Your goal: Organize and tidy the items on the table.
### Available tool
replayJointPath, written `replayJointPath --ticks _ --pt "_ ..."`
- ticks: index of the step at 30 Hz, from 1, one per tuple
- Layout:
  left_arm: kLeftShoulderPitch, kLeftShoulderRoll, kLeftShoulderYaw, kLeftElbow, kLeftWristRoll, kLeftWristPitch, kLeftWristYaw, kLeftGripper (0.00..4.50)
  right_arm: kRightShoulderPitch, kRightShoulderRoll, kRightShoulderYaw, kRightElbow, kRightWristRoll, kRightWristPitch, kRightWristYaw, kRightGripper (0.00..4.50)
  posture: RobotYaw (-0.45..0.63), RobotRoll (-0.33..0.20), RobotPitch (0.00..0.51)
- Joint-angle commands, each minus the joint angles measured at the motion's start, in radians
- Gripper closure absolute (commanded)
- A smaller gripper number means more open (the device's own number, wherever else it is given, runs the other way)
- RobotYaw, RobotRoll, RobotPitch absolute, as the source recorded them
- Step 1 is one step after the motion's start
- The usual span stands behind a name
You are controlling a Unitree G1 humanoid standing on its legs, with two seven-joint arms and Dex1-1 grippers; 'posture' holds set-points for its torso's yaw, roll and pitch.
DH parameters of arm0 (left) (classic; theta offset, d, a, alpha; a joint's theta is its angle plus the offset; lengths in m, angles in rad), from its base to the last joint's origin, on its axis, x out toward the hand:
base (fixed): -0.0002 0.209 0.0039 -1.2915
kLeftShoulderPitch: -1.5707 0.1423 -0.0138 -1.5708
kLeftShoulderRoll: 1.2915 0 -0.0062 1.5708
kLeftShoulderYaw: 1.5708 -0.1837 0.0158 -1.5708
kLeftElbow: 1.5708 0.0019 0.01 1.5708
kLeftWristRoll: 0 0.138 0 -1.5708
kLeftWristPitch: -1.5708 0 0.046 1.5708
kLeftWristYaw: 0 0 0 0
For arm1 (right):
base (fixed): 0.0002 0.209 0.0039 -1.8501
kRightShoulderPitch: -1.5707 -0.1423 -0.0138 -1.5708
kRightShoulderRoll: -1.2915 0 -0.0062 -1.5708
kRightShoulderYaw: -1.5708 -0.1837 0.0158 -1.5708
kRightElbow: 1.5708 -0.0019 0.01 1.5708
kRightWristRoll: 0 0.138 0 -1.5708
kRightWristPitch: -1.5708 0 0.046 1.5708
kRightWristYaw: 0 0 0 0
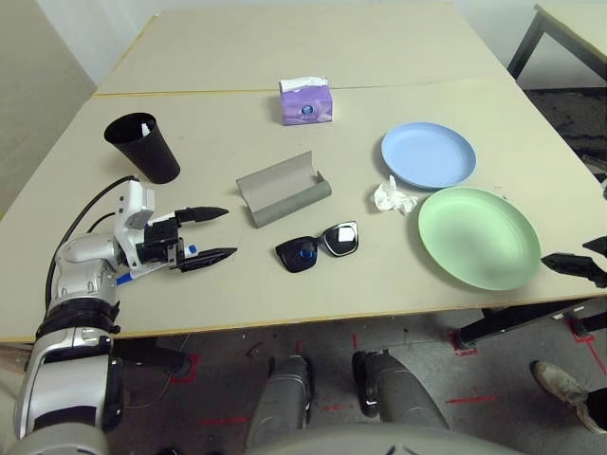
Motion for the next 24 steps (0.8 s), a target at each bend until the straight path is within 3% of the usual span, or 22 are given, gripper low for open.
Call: replayJointPath --ticks 1,13,24 --pt "0.024 0.005 0.004 -0.021 0.002 0.003 -0.004 0.0 -0.012 0.033 0.048 0.033 -0.022 -0.025 -0.025 0.03 -0.07 0.0 0.158" --pt "0.063 0.018 0.019 -0.082 -0.013 0.028 0.015 0.0 -0.041 0.108 0.145 0.094 -0.033 -0.072 -0.03 0.03 -0.04 0.0 0.16" --pt "0.07 0.017 0.024 -0.1 -0.016 0.029 0.031 0.0 -0.022 0.134 0.156 0.079 -0.01 -0.039 -0.004 0.03 -0.04 0.0 0.152"
